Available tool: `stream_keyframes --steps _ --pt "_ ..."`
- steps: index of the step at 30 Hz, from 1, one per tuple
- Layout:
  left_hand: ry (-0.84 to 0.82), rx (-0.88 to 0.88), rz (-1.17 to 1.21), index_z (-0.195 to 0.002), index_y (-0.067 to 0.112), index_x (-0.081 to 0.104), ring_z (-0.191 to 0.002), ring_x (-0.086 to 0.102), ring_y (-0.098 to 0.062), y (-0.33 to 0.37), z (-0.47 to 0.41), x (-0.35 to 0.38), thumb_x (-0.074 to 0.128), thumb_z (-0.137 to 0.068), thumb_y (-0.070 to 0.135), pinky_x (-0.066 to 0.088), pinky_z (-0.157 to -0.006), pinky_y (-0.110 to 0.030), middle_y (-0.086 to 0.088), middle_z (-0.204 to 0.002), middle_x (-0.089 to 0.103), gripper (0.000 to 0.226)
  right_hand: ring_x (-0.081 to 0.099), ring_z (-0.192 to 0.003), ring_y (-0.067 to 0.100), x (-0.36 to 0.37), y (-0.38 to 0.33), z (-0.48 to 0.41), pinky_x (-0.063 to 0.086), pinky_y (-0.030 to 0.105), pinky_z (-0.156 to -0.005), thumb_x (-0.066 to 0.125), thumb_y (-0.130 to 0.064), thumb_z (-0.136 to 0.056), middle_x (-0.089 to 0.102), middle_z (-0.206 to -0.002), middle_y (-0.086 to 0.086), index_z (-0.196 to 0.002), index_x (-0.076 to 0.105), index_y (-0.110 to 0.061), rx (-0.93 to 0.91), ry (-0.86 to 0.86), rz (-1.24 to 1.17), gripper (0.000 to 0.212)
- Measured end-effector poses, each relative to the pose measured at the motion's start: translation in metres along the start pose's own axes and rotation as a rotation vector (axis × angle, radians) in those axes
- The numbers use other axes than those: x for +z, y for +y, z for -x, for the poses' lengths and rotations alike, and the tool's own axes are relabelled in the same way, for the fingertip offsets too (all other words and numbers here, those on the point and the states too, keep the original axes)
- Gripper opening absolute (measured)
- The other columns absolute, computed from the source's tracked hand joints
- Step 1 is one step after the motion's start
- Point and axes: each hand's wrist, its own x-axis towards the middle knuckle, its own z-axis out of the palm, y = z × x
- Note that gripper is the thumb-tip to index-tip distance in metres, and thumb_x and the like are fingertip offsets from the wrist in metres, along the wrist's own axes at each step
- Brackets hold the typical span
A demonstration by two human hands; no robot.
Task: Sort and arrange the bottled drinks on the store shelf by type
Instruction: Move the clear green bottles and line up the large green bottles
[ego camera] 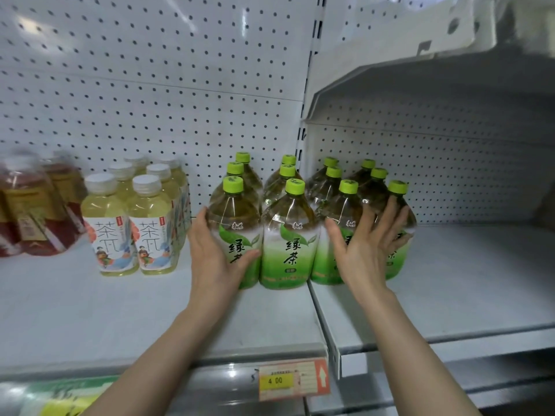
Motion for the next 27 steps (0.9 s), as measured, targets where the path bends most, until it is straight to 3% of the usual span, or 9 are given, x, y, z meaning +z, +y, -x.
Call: stream_keyframes --steps 3,9,13,16,18,22,27 --pt "-0.017 0.002 -0.006 -0.151 0.009 0.011 -0.140 0.023 -0.016 -0.001 0.001 -0.003 0.086 -0.067 0.032 0.015 -0.112 -0.023 -0.012 -0.152 0.024 0.114 -0.007 -0.148 0.042 0.000 -0.001 0.001 0.007 0.073 -0.109 0.022 -0.079 -0.086 0.004 -0.161 0.023 -0.142 0.040 -0.008 0.009 -0.006 0.049 0.092" --pt "-0.143 0.000 -0.067 -0.151 0.006 0.008 -0.143 0.023 -0.022 0.000 -0.001 -0.020 0.078 -0.078 0.032 0.014 -0.112 -0.021 -0.015 -0.155 0.022 0.105 -0.005 -0.148 0.040 -0.016 -0.006 0.003 0.010 0.069 -0.111 0.022 -0.079 -0.087 0.003 -0.162 0.020 -0.146 0.034 -0.011 0.027 -0.069 0.155 0.091" --pt "-0.279 0.041 -0.160 -0.154 0.011 0.011 -0.143 0.029 -0.024 -0.004 -0.005 -0.050 0.069 -0.087 0.027 0.024 -0.114 -0.031 -0.011 -0.156 0.029 0.090 0.009 -0.147 0.044 -0.032 -0.026 0.007 0.018 0.064 -0.113 0.035 -0.064 -0.093 0.017 -0.157 0.026 -0.145 0.035 -0.005 0.036 -0.055 0.100 0.078" --pt "-0.298 0.118 -0.212 -0.150 0.015 0.029 -0.133 0.044 -0.023 -0.005 -0.005 -0.083 0.064 -0.090 0.028 0.037 -0.108 -0.037 -0.007 -0.148 0.044 0.070 0.029 -0.140 0.042 -0.045 -0.059 0.019 0.029 0.059 -0.110 0.044 -0.040 -0.099 0.033 -0.150 0.027 -0.141 0.038 -0.005 -0.076 0.082 -0.027 0.056" --pt "-0.280 0.169 -0.252 -0.146 0.016 0.039 -0.129 0.048 -0.022 -0.008 -0.004 -0.108 0.063 -0.092 0.029 0.040 -0.105 -0.037 -0.004 -0.143 0.050 0.061 0.037 -0.134 0.038 -0.051 -0.088 0.030 0.034 0.053 -0.109 0.044 -0.035 -0.099 0.040 -0.144 0.024 -0.139 0.040 -0.005 -0.170 0.123 -0.097 0.050" --pt "-0.216 0.258 -0.350 -0.135 0.018 0.054 -0.122 0.054 -0.021 -0.023 -0.001 -0.177 0.064 -0.091 0.026 0.041 -0.094 -0.033 -0.001 -0.132 0.059 0.046 0.042 -0.131 0.032 -0.051 -0.157 0.054 0.034 0.048 -0.111 0.045 -0.035 -0.099 0.047 -0.140 0.017 -0.140 0.041 -0.006 -0.342 0.053 -0.154 0.050" --pt "-0.121 0.280 -0.483 -0.129 0.021 0.058 -0.111 0.060 -0.019 -0.062 0.005 -0.292 0.065 -0.090 0.025 0.047 -0.089 -0.033 0.003 -0.125 0.062 0.040 0.046 -0.126 0.033 -0.040 -0.255 0.094 0.036 0.044 -0.108 0.045 -0.035 -0.099 0.051 -0.136 0.016 -0.138 0.045 -0.006 -0.521 -0.085 -0.190 0.049"
